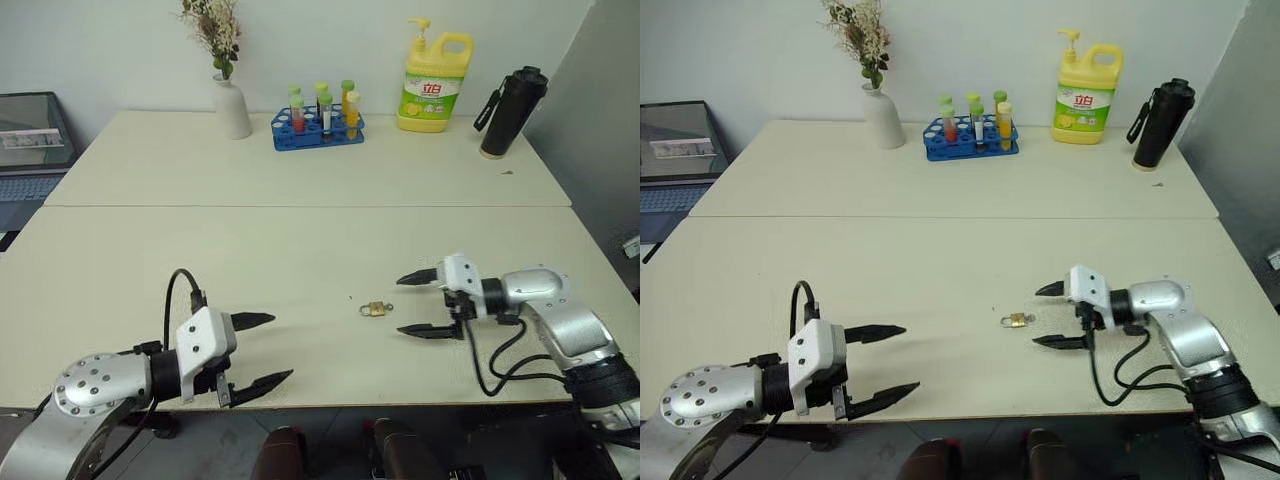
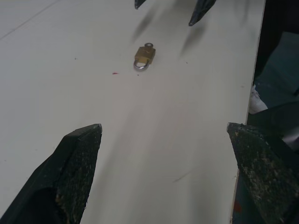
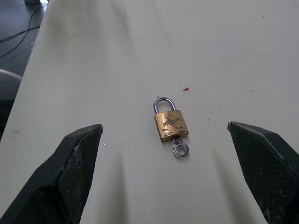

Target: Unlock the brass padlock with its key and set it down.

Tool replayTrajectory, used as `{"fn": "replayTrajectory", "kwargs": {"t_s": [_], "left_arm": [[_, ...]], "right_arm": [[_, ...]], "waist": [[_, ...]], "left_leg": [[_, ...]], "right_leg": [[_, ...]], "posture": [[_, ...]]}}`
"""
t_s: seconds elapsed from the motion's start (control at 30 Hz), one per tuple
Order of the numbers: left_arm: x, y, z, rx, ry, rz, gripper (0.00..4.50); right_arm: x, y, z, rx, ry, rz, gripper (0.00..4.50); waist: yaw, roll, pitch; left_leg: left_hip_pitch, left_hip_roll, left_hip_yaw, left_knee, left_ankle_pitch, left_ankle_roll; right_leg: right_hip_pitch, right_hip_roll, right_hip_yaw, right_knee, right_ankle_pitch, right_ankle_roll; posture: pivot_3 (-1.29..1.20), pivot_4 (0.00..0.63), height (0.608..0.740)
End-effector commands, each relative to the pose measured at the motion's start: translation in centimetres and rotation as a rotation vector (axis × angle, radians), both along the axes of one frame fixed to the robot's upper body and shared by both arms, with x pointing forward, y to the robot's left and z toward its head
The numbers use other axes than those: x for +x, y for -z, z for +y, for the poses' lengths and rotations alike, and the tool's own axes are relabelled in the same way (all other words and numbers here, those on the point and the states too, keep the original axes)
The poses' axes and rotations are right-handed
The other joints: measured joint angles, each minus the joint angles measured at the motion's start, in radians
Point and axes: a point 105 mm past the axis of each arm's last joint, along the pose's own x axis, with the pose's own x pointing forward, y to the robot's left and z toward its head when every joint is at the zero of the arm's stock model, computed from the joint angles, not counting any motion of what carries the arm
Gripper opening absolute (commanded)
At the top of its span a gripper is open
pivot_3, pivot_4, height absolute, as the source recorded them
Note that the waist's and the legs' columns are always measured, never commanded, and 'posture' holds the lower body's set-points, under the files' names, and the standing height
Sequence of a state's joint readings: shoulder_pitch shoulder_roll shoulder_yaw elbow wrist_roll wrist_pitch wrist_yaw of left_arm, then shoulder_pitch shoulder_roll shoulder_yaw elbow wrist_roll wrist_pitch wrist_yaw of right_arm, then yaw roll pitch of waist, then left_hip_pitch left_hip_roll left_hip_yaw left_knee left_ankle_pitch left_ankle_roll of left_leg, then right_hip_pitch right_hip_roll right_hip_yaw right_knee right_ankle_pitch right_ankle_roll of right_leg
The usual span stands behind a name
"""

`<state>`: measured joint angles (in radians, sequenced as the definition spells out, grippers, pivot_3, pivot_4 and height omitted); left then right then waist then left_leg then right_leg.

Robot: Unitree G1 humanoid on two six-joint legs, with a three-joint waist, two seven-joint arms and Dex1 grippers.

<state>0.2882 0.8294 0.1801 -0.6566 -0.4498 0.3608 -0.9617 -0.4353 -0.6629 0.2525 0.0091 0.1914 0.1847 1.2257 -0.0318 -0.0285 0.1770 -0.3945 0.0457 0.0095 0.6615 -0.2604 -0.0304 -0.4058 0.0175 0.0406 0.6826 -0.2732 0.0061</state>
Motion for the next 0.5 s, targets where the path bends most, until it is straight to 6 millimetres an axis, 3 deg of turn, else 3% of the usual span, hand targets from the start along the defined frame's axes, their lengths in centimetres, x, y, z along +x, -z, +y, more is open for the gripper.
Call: {"fn": "replayTrajectory", "kwargs": {"t_s": [0.03, 0.2, 0.5], "left_arm": [[-0.5, -0.5, -0.7, 0.017, 0.038, -0.042, 4.49], [-0.6, -0.4, -0.7, 0.01, 0.03, -0.044, 4.49], [-0.9, -0.1, -0.7, 0.01, 0.023, -0.04, 4.49]], "right_arm": [[0.2, 0.0, 1.4, -0.038, -0.052, -0.024, 4.5], [1.0, 0.1, 2.3, -0.056, -0.077, -0.038, 4.5], [1.2, 0.3, 2.1, -0.058, -0.076, -0.029, 4.5]], "waist": [[0.001, 0.0, 0.0], [0.004, 0.0, 0.0], [0.003, 0.0, 0.0]], "left_leg": [[0.0, 0.0, 0.0, 0.0, 0.0, 0.0], [0.0, -0.001, 0.0, 0.001, 0.0, 0.0], [0.0, 0.0, 0.0, 0.0, 0.0, 0.0]], "right_leg": [[0.0, 0.0, 0.0, 0.0, 0.0, 0.0], [0.0, 0.0, 0.0, 0.0, 0.0, 0.0], [0.0, 0.0, 0.0, 0.0, 0.002, -0.003]], "posture": [[0.0, 0.15, 0.74], [0.0, 0.15, 0.74], [0.0, 0.15, 0.74]]}}
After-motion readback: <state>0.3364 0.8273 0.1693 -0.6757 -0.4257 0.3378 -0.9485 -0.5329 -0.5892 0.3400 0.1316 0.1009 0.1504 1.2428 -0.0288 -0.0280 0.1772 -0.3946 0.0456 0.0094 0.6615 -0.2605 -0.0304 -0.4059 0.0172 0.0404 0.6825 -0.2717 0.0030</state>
